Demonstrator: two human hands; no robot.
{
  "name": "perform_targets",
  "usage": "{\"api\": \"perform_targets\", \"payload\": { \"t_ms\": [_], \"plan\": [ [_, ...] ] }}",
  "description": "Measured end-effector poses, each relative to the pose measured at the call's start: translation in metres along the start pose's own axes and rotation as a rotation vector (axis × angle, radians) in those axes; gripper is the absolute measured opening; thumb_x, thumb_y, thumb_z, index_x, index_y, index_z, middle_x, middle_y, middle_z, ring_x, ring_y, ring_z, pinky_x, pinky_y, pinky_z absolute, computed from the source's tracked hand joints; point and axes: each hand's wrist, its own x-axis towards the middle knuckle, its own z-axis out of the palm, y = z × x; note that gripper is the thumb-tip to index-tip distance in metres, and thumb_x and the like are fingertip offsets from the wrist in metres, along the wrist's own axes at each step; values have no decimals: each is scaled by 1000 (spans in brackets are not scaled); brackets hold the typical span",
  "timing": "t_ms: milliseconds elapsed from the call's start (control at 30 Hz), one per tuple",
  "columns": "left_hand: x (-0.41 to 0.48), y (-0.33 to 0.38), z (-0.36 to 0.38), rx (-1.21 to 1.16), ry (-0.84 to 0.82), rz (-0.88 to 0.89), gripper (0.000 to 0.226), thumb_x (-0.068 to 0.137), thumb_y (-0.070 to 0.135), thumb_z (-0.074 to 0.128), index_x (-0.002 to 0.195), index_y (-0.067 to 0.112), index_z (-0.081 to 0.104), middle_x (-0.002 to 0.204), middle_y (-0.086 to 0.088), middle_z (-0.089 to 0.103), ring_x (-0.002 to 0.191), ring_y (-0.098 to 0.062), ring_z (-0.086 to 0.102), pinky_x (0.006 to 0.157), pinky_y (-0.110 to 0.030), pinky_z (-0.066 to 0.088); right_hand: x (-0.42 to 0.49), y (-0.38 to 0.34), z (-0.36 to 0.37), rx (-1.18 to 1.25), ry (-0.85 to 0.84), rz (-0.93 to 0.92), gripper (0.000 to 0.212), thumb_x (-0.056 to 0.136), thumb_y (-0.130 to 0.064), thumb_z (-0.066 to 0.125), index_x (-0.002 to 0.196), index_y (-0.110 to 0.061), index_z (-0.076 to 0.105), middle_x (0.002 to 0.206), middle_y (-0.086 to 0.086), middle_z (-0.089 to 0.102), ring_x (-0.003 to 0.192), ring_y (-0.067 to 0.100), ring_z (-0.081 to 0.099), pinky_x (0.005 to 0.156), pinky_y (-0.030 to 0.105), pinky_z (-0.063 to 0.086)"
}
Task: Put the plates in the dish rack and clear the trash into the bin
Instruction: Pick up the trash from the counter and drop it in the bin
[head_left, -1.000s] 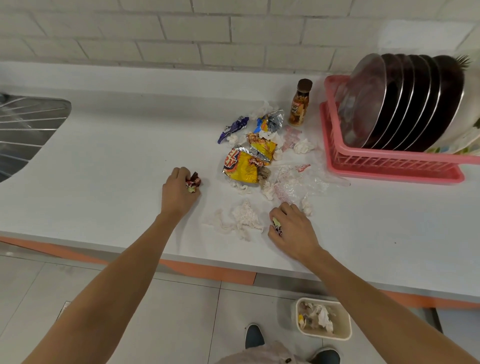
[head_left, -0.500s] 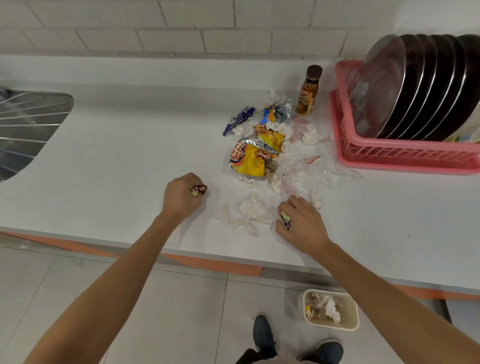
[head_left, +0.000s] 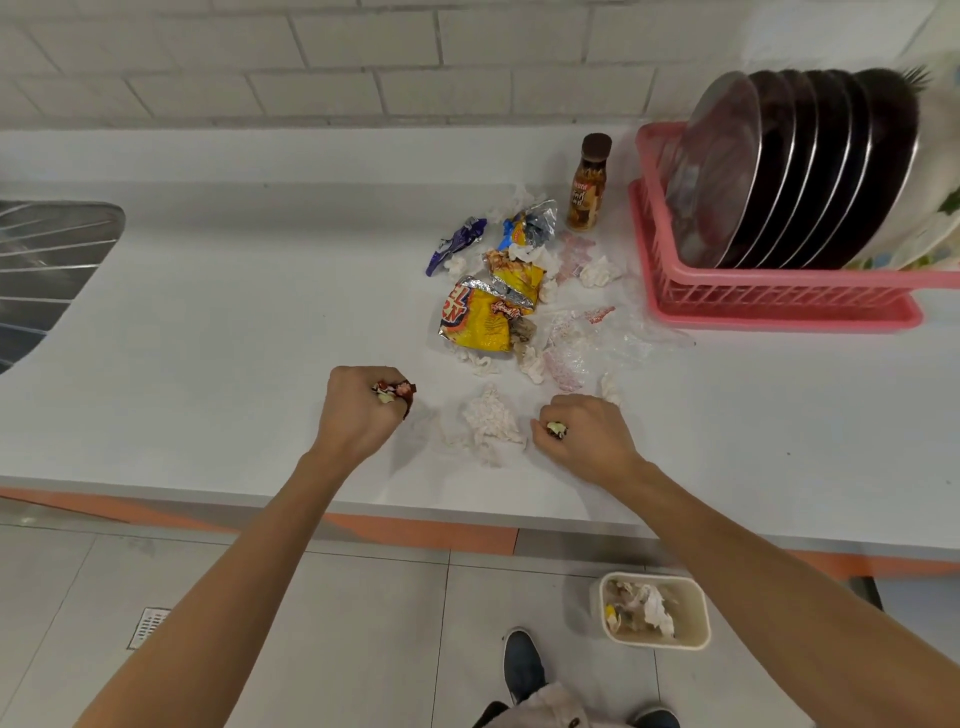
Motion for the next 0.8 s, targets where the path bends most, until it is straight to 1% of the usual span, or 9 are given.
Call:
{"api": "perform_targets", "payload": {
  "t_ms": [100, 200, 267, 367, 433, 533, 600, 667, 800],
  "plan": [
    [-9, 18, 3, -71, -25, -2, 29, 67, 7, 56, 48, 29, 57, 55, 1, 62, 54, -17, 55, 51, -22, 37, -6, -7, -12, 102, 25, 0, 30, 77, -33, 49, 50, -22, 57, 48, -7, 49, 46, 14, 35, 45, 26, 36],
    [-17, 33, 13, -105, -51, 9, 26, 64, 11, 54, 48, 31, 56, 54, 2, 60, 53, -16, 55, 50, -19, 36, -12, -12, -24, 105, -3, 5, 27, 73, -29, 50, 47, -27, 39, 43, -7, 35, 44, 18, 28, 42, 30, 39],
    [-21, 42, 20, -118, -63, 23, 25, 63, 10, 54, 47, 29, 56, 52, 0, 58, 53, -19, 54, 50, -20, 35, -15, -15, -30, 122, -34, 32, 29, 70, -25, 53, 45, -22, 40, 40, -1, 34, 45, 19, 24, 44, 31, 37],
    [-27, 58, 31, -144, -84, 43, 26, 62, 9, 53, 46, 29, 55, 49, 4, 54, 49, -15, 49, 49, -20, 34, -21, -20, -41, 219, -44, 108, 30, 68, -24, 55, 42, -16, 43, 41, 8, 32, 50, 18, 19, 50, 32, 35],
    [-34, 72, 38, -149, -106, 65, 26, 62, 8, 53, 46, 28, 55, 48, 5, 54, 48, -14, 47, 49, -21, 34, -27, -21, -51, 271, -43, 166, 32, 68, -26, 54, 40, -18, 40, 43, 10, 30, 53, 18, 18, 57, 33, 39],
    [-46, 97, 51, -184, -134, 85, 25, 60, 6, 53, 45, 26, 56, 47, 8, 55, 48, -12, 49, 49, -16, 33, -41, -20, -70, 311, -57, 211, 37, 68, -24, 53, 39, -23, 31, 43, 5, 26, 54, 20, 18, 64, 34, 41],
    [-55, 114, 60, -205, -149, 103, 23, 59, 5, 53, 45, 23, 56, 46, 10, 54, 48, -11, 50, 49, -14, 33, -54, -17, -83, 355, -69, 241, 37, 67, -24, 54, 38, -21, 30, 42, 1, 23, 53, 17, 17, 56, 32, 35],
    [-65, 132, 72, -222, -171, 115, 21, 58, 6, 53, 44, 21, 56, 45, 8, 53, 47, -11, 47, 49, -18, 33, -68, -13, -96, 392, -97, 284, 36, 66, -24, 54, 36, -20, 33, 40, 1, 27, 53, 10, 20, 53, 25, 25],
    [-94, 172, 100, -282, -249, 114, 20, 58, 4, 50, 42, 16, 54, 43, 7, 50, 45, -9, 44, 48, -19, 31, -103, 0, -122, 424, -127, 351, 37, 69, -18, 58, 40, -13, 36, 40, -3, 32, 52, 7, 25, 52, 23, 25]
  ]
}}
